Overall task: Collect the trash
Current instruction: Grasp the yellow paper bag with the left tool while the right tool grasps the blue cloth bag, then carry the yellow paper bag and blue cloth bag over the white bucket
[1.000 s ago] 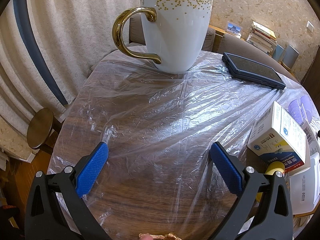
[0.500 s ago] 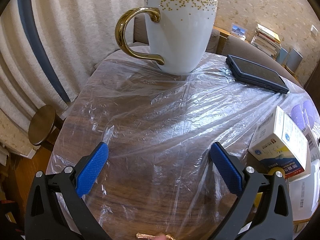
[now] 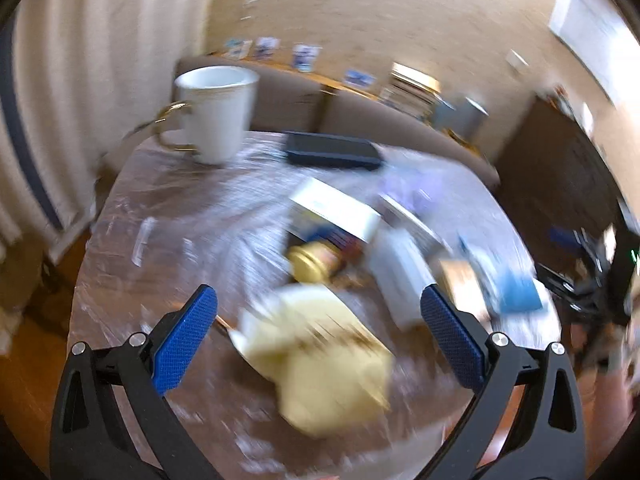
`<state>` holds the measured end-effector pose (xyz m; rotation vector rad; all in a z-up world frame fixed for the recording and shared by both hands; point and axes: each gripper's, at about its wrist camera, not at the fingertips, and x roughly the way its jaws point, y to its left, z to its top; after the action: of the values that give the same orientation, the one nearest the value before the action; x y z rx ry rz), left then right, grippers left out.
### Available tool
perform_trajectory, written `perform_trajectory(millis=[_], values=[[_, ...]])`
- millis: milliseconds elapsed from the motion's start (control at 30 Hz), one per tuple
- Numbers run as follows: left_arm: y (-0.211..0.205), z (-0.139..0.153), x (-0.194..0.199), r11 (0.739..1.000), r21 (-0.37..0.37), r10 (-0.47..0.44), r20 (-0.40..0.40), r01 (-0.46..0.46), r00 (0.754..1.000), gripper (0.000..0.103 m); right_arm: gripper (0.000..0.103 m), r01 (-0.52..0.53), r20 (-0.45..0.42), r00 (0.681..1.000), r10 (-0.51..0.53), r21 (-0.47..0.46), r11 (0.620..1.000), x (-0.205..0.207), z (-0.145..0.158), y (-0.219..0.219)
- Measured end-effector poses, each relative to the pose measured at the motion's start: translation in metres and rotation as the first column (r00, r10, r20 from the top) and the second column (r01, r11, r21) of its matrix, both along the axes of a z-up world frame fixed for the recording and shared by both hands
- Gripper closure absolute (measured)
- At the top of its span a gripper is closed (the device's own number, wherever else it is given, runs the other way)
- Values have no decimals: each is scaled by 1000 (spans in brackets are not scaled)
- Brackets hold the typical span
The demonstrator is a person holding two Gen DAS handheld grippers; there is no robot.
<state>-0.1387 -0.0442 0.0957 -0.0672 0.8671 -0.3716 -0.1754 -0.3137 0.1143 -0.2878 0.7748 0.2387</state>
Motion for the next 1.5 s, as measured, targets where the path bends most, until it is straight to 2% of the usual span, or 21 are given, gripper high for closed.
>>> perform_trajectory(millis=[100, 167, 233, 300, 333, 467, 500, 533, 600, 833, 967, 1133, 1267, 1500], values=[[-30, -9, -21, 991, 130, -38, 39, 33, 999, 1, 4, -27, -32, 999, 24, -94, 995, 2, -22, 15], [-43, -28, -19, 980, 194, -44, 14, 40, 999, 1, 4, -22, -54, 998, 17, -94, 995, 8, -34, 16], [-43, -41, -12, 976, 219, -23, -2, 22, 1000, 1, 4, 0, -68, 998, -6, -79, 997, 15, -39, 16], [-35, -54, 0, 978, 207, 13, -43, -4, 999, 1, 4, 22, -87, 996, -25, -33, 999, 22, -45, 10], [-30, -61, 6, 984, 178, 31, -65, -19, 997, 1, 4, 32, -99, 995, -32, -9, 999, 24, -47, 8], [-17, -75, 14, 991, 123, 71, -92, -59, 993, 2, 4, 70, -142, 988, -57, 85, 994, 31, -55, -4], [-13, -78, 16, 992, 103, 80, -103, -70, 991, 3, 7, 80, -157, 986, -61, 118, 990, 32, -57, -8], [-9, -79, 14, 994, 85, 83, -114, -73, 990, 7, 13, 89, -174, 983, -63, 146, 985, 32, -59, -11], [-4, -84, 15, 995, 55, 86, -137, -79, 987, 15, 17, 110, -194, 978, -75, 176, 978, 33, -62, -17], [-4, -82, 11, 996, 50, 77, -111, -71, 991, 39, 32, 151, -189, 976, -103, 258, 954, 23, -57, -24], [1, -73, 4, 997, 3, 81, -102, -81, 991, 42, 36, 182, -177, 975, -132, 306, 934, 14, -52, -28], [3, -61, -6, 995, -9, 94, -59, -94, 994, 43, 37, 206, -157, 975, -155, 397, 894, 2, -42, -37], [2, -51, -17, 996, -12, 88, -22, -89, 996, 44, 39, 220, -146, 974, -176, 393, 893, -5, -40, -35], [12, -35, -34, 994, -57, 98, 15, -97, 995, 44, 45, 249, -121, 969, -218, 475, 844, -29, -27, -44]])
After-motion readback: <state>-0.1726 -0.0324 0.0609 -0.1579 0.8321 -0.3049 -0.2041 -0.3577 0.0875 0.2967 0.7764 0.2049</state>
